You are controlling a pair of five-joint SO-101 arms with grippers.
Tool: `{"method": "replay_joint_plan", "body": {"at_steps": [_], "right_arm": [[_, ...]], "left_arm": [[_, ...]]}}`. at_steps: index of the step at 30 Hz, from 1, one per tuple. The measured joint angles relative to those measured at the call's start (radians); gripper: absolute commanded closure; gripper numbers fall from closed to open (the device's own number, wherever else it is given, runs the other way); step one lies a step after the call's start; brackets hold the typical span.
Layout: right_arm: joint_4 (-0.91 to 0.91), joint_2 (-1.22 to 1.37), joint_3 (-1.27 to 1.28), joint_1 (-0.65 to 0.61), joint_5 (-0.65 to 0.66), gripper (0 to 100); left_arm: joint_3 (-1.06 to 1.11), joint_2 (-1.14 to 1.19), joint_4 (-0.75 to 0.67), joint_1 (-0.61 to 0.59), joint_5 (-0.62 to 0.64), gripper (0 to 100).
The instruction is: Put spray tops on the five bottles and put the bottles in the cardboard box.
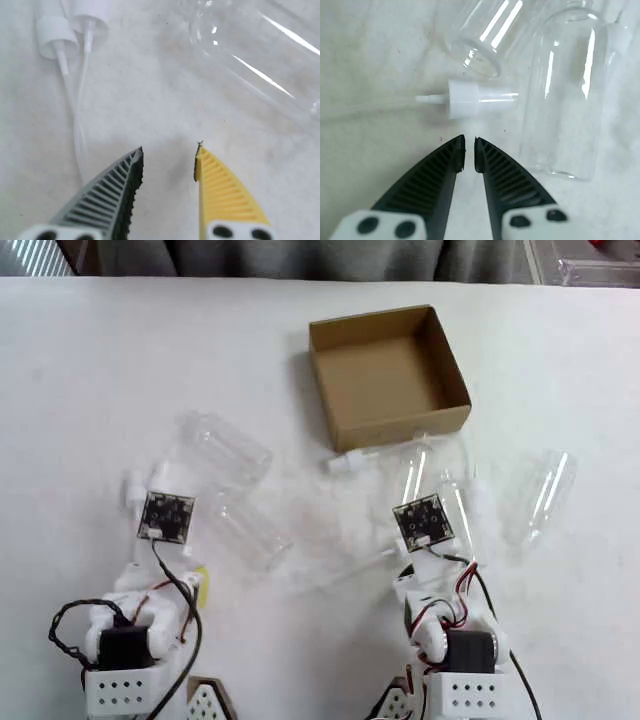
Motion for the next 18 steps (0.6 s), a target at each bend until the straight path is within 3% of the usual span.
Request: {"method": "replay_joint_plan", "body": {"at_steps": [13, 18], "right_arm": [[0.000, 0.000, 0.000, -0.011, 0.000, 97.4], [0.000, 0.000, 0.000, -0.192, 0.000, 97.8]], "left_arm": [[0.000, 0.000, 0.000, 0.000, 0.000, 83], [0.000, 0.000, 0.000, 0.089, 0.000, 83]]}}
